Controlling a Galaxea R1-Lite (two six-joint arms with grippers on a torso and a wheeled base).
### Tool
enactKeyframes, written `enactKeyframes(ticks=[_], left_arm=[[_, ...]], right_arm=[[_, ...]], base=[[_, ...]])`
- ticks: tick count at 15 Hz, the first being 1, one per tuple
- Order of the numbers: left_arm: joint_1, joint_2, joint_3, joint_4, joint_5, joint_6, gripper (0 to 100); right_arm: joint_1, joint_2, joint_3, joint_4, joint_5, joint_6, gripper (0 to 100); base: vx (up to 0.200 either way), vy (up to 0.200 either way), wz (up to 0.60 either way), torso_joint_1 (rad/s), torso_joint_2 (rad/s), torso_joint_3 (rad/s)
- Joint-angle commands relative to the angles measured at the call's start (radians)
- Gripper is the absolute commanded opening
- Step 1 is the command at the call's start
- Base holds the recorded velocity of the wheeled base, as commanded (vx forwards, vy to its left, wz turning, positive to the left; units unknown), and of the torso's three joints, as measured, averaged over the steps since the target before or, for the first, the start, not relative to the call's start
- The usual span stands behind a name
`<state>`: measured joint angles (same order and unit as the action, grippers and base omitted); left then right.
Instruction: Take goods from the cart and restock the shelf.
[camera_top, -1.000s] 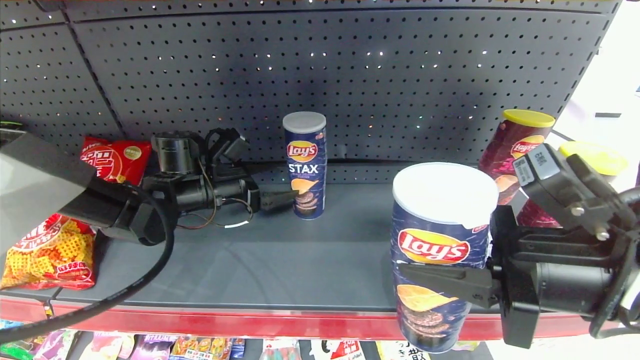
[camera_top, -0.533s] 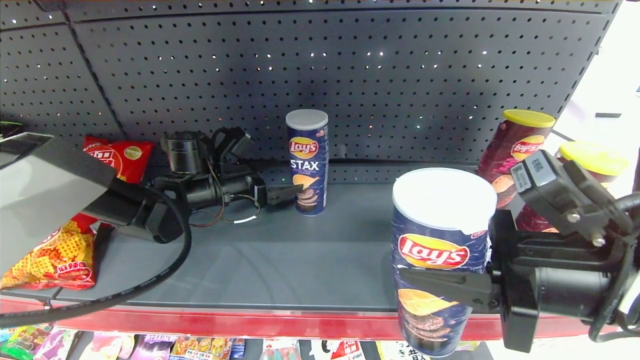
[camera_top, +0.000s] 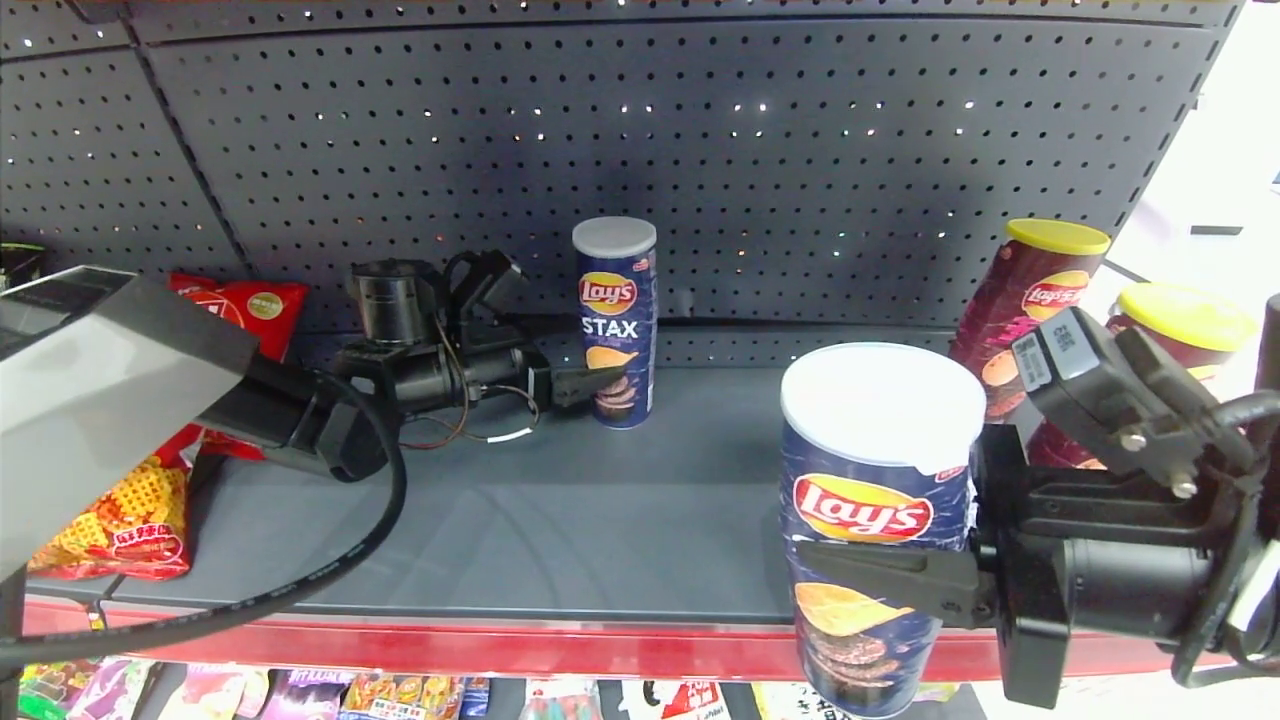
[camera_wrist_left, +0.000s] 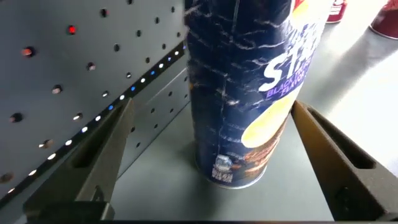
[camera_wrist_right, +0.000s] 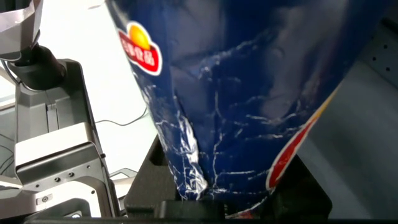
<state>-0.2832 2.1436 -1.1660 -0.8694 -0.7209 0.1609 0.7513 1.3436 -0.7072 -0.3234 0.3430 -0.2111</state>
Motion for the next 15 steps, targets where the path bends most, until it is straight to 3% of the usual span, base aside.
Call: enactKeyframes(ticks=[1, 7, 10, 15], left_arm=[[-0.002, 0.012, -0.009, 0.0, 0.0, 0.0, 100], [-0.027, 0.022, -0.023, 0.0, 0.015, -0.001, 100], [-0.056, 0.036, -0.031, -0.028, 0.031, -0.038, 100], [-0.071, 0.044, -0.046, -0.03, 0.035, -0.043, 100]], right_arm=[[0.0, 0.002, 0.002, 0.0, 0.001, -0.001, 0], [0.002, 0.003, 0.002, 0.0, -0.001, -0.002, 0], [0.002, -0.004, 0.018, 0.0, -0.001, -0.002, 0], [0.002, -0.006, 0.025, 0.0, -0.001, -0.001, 0]], base=[[0.0, 0.0, 0.0, 0.0, 0.0, 0.0], [0.0, 0.0, 0.0, 0.0, 0.0, 0.0], [0.0, 0.0, 0.0, 0.0, 0.0, 0.0], [0.0, 0.0, 0.0, 0.0, 0.0, 0.0]])
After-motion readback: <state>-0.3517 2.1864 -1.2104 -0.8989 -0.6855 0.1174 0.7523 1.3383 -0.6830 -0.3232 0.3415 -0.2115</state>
